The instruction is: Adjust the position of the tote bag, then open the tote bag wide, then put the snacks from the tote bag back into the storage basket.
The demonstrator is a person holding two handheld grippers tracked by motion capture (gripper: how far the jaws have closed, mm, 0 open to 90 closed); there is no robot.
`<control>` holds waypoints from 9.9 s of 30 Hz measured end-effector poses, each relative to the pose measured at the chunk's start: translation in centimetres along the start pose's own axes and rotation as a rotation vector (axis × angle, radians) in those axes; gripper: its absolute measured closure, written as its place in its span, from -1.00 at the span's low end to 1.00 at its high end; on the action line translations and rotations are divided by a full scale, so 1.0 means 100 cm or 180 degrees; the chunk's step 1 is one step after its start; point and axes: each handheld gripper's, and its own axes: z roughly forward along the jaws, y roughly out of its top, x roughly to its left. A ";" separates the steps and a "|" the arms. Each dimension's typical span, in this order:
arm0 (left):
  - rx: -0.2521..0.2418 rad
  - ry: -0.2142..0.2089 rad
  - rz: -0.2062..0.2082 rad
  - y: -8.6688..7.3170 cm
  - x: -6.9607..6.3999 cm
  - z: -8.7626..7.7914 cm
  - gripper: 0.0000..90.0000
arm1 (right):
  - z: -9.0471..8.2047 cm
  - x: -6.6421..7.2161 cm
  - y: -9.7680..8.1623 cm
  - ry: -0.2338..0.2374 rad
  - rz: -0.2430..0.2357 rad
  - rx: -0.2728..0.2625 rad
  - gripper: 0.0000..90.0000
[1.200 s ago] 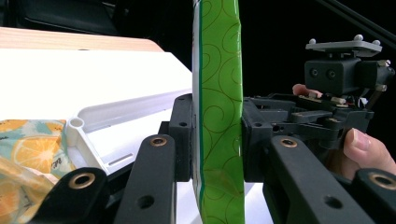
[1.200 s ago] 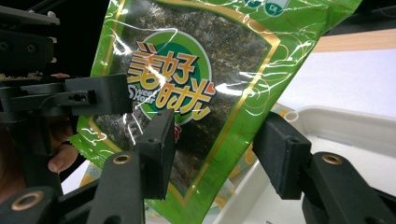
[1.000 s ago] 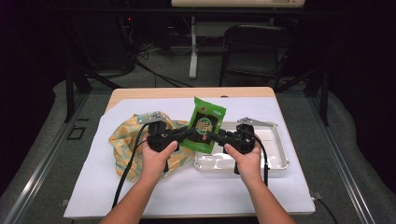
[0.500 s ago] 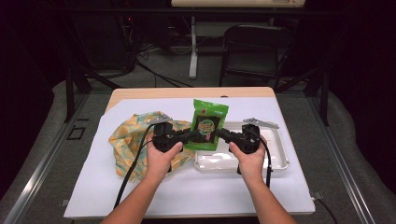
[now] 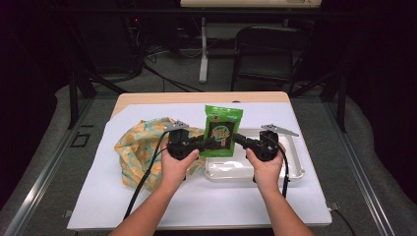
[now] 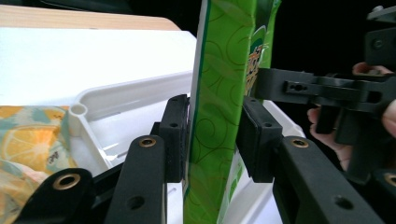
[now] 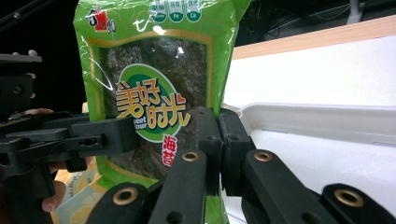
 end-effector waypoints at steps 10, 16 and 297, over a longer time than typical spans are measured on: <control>-0.0015 0.0145 0.0127 0.000 -0.002 0.005 0.39 | -0.002 -0.001 0.001 -0.0047 -0.0021 -0.0018 0.97; -0.0051 0.0222 0.0222 0.000 -0.005 0.003 0.40 | -0.002 -0.003 0.001 -0.0066 -0.0019 -0.0038 0.98; 0.0336 0.0883 0.0203 -0.028 0.039 -0.085 0.17 | 0.041 0.023 -0.017 -0.0254 -0.1182 0.0649 0.04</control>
